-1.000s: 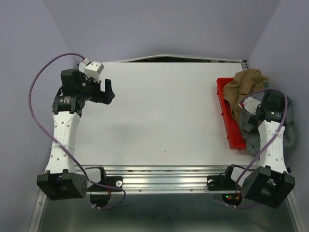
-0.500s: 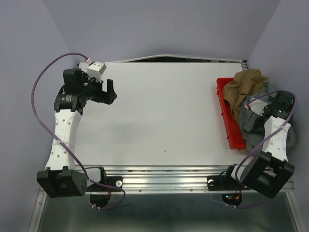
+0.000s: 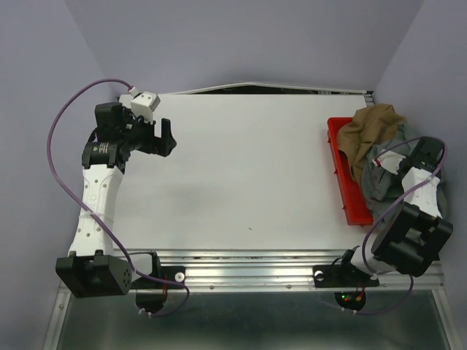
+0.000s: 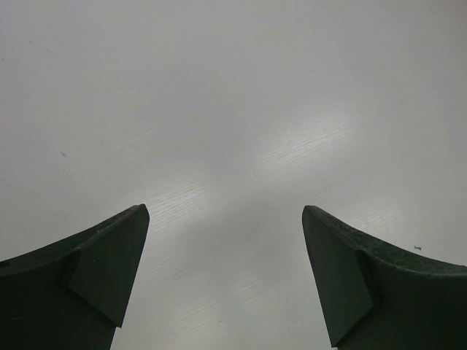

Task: Fold and stack the skirts
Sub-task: Grab the skirt from the pile

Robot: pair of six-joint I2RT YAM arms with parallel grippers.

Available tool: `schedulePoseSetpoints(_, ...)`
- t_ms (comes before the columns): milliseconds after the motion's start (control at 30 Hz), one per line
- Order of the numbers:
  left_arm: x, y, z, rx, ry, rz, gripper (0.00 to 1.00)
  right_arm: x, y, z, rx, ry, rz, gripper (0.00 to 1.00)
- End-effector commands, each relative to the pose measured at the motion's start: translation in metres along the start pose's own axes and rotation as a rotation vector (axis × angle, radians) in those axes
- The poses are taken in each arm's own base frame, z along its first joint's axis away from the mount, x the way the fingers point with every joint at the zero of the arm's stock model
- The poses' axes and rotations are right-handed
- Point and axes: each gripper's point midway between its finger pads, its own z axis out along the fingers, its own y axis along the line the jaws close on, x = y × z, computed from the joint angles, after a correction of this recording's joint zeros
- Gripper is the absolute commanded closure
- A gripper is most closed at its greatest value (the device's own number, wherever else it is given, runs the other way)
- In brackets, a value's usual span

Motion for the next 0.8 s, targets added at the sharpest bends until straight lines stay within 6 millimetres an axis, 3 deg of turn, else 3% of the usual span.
schedulePoseSetpoints(0,-0.026,-0.007,-0.013,0.009,-0.095,0.044,0.01,0.008,-0.053,-0.014,0.133,0.026,-0.202,0.66)
schedulePoseSetpoints(100,-0.03,-0.008,-0.016,0.007,-0.107,0.052,0.01,0.009,-0.072,-0.026,0.215,0.03,-0.197,0.99)
schedulePoseSetpoints(200,-0.033,-0.008,-0.017,0.007,-0.115,0.058,0.01,0.01,-0.089,-0.042,0.293,0.023,-0.181,0.99)
schedulePoseSetpoints(300,-0.035,-0.008,-0.018,0.006,-0.121,0.062,0.01,0.01,-0.116,-0.073,0.428,-0.007,-0.158,0.99)
schedulePoseSetpoints(433,-0.038,-0.008,-0.018,0.004,-0.132,0.064,0.01,0.011,-0.156,-0.121,0.575,-0.071,-0.082,0.99)
schedulePoseSetpoints(500,-0.037,-0.004,-0.015,-0.014,-0.126,0.047,0.02,0.015,-0.185,-0.154,0.658,-0.115,0.01,0.99)
schedulePoseSetpoints(533,-0.036,-0.003,-0.013,-0.015,-0.123,0.04,0.01,0.007,-0.188,-0.161,0.642,-0.184,0.026,0.99)
schedulePoseSetpoints(567,-0.035,-0.001,-0.012,-0.023,-0.115,0.029,0.02,0.011,-0.212,-0.196,0.713,-0.233,0.097,0.99)
schedulePoseSetpoints(600,-0.035,0.002,-0.009,-0.035,-0.114,0.025,0.01,0.001,-0.22,-0.2,0.708,-0.304,0.109,0.99)
schedulePoseSetpoints(633,-0.038,0.004,-0.008,-0.04,-0.122,0.018,0.02,-0.006,-0.231,-0.218,0.702,-0.392,0.166,0.99)
schedulePoseSetpoints(667,-0.038,0.004,-0.008,-0.04,-0.124,0.019,0.02,-0.006,-0.231,-0.218,0.702,-0.393,0.166,0.99)
schedulePoseSetpoints(700,-0.043,0.007,-0.008,-0.057,-0.137,0.008,0.02,-0.005,-0.247,-0.241,0.744,-0.443,0.215,0.99)
schedulePoseSetpoints(767,-0.051,0.008,-0.01,-0.071,-0.163,0.001,0.02,-0.033,-0.251,-0.262,0.71,-0.605,0.267,0.99)
